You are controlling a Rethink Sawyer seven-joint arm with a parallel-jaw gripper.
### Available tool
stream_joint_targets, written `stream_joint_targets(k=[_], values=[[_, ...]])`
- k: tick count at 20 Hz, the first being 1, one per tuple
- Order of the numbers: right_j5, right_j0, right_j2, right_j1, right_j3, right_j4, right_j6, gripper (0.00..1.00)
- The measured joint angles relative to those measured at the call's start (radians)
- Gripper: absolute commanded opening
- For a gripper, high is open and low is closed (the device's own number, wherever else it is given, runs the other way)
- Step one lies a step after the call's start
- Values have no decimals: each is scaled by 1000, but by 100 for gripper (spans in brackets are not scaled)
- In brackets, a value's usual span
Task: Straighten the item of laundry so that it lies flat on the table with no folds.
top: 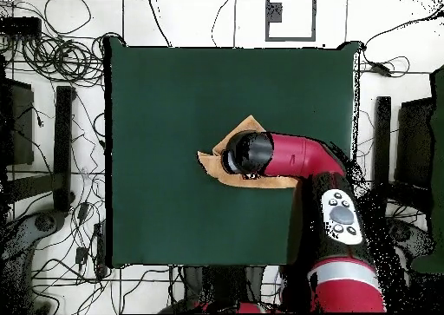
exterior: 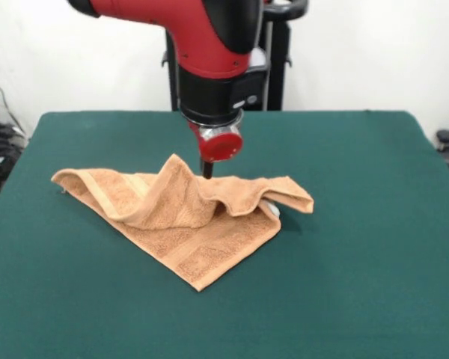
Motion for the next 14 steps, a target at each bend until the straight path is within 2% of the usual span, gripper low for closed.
stream_joint_targets(k=[8,14], values=[[-137,182,-163,8,7,172,163,0],[-206,248,-221,9,13,242,256,0]])
